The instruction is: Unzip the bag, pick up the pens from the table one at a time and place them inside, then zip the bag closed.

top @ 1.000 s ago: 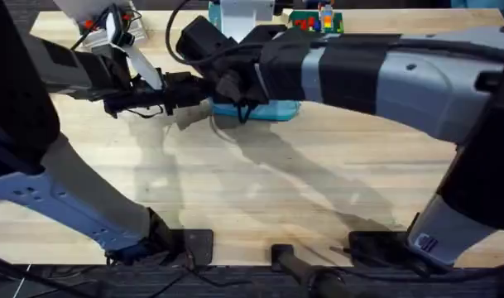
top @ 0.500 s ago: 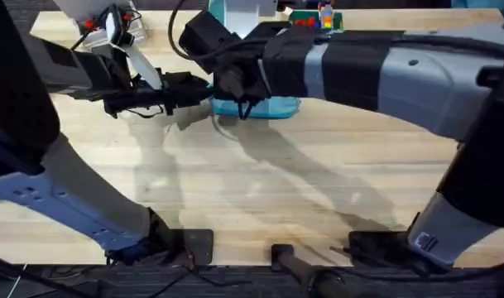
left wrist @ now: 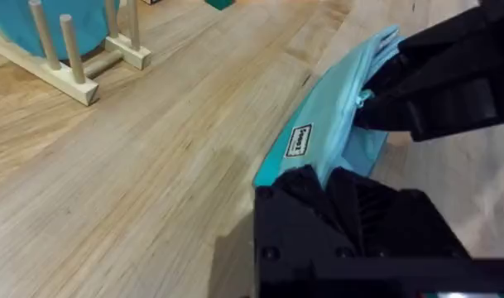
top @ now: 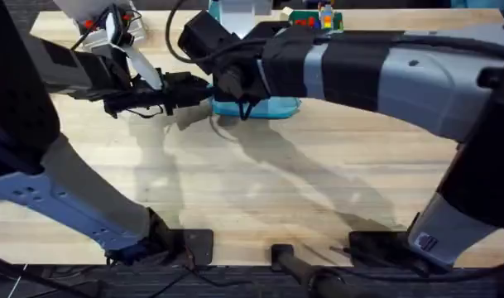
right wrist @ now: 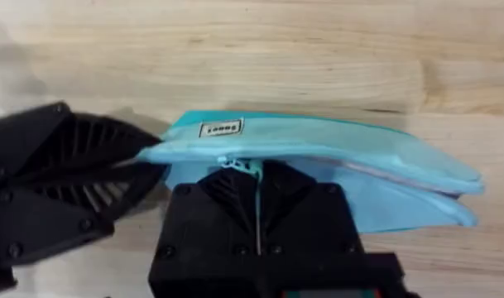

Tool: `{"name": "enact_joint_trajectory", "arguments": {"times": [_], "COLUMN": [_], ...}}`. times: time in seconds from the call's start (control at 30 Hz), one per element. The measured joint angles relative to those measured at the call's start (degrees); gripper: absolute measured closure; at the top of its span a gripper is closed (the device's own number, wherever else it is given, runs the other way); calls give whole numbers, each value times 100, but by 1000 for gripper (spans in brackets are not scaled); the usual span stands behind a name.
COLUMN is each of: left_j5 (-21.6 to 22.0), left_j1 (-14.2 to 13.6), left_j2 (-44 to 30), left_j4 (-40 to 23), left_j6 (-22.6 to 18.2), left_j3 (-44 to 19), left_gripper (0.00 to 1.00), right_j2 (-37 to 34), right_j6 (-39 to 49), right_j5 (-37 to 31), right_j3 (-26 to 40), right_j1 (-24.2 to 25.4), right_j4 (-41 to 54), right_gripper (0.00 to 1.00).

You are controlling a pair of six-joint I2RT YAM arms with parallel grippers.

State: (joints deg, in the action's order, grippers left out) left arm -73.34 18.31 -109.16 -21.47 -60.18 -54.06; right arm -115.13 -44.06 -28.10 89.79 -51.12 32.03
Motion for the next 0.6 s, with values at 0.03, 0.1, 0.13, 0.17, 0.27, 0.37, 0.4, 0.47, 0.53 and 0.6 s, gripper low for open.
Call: {"name": "enact_joint_trajectory", "arguments": {"times": [0.03, 0.1, 0.13, 0.17, 0.27, 0.37, 0.4, 0.47, 0.53, 0.6], "left_j5": [0, 0, -2, -4, -9, -9, -9, -9, -9, -9], "left_j1": [0, 0, 0, 0, 0, 0, 0, 0, 4, 7], "left_j2": [0, 0, 0, 0, 0, 0, 0, 0, 0, 0], "left_j4": [0, 0, 0, 0, 0, 0, -2, -4, -17, -19], "left_j6": [0, 0, 0, 0, 0, 0, 0, 0, 0, 0], "left_j3": [0, 0, 0, 0, 0, 0, 0, 0, 0, 0], "left_gripper": [959, 959, 959, 959, 959, 959, 959, 959, 959, 959], "right_j2": [-1, 0, -1, 0, 0, 0, 0, 1, 0, 0], "right_j6": [113, 349, 471, 616, 1058, 1561, 1729, 2023, 2236, 2422], "right_j5": [-2, -4, 2, 31, 304, 801, 989, 1344, 1640, 1875], "right_j3": [41, 178, 276, 389, 625, 707, 713, 713, 715, 720], "right_j1": [-14, -37, -46, -57, -53, -2, 22, 83, 159, 245], "right_j4": [64, 252, 372, 482, 715, 787, 793, 803, 837, 870], "right_gripper": [970, 970, 971, 971, 971, 971, 971, 971, 972, 971]}}
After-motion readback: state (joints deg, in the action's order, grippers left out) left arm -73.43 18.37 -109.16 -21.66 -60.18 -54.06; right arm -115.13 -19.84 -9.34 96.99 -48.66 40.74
